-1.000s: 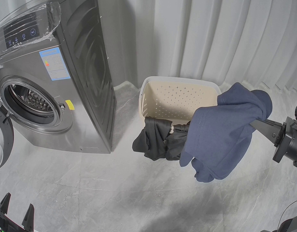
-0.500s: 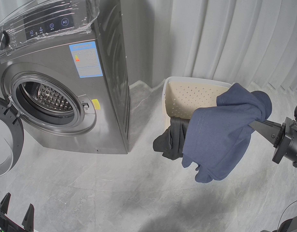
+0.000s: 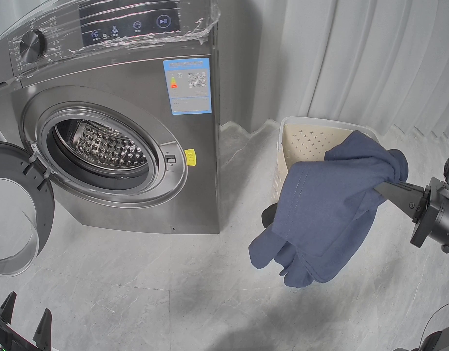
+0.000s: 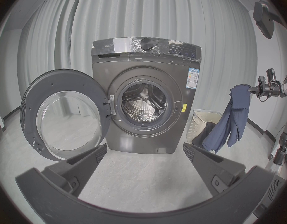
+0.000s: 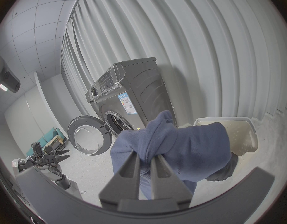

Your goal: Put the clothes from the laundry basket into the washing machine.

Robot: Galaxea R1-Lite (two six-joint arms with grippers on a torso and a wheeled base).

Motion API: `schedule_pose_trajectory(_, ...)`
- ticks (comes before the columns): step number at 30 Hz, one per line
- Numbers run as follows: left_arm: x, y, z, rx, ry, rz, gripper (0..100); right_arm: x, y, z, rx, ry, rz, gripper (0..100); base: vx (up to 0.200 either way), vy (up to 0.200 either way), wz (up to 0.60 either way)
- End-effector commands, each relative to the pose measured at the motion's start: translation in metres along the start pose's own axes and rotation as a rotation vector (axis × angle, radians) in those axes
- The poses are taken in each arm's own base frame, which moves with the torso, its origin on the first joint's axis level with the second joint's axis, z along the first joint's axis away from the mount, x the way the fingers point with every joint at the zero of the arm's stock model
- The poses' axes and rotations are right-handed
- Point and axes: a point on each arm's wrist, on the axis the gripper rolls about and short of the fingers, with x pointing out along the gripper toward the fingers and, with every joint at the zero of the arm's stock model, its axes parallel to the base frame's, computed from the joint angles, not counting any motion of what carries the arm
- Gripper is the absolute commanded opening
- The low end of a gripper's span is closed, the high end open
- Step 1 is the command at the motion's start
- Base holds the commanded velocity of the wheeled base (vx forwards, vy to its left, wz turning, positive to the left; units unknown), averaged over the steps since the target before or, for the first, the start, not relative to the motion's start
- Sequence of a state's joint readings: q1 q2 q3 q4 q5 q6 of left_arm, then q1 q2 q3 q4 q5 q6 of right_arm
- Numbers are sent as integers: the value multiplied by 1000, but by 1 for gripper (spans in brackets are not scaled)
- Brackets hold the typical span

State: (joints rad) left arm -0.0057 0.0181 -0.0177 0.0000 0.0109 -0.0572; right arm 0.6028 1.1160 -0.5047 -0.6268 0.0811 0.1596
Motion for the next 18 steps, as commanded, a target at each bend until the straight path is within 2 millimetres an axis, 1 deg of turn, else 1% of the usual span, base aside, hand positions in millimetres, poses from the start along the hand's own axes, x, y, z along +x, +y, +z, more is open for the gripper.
schedule_pose_trajectory(1, 0, 0, -5, -1, 1, 0, 100, 1, 0, 0, 0, 2, 0, 0, 0, 200, 0)
schedule_pose_trajectory(18, 0, 0, -5, -1, 1, 1, 100, 1, 0, -1, 2, 5, 0, 0, 0, 200, 0)
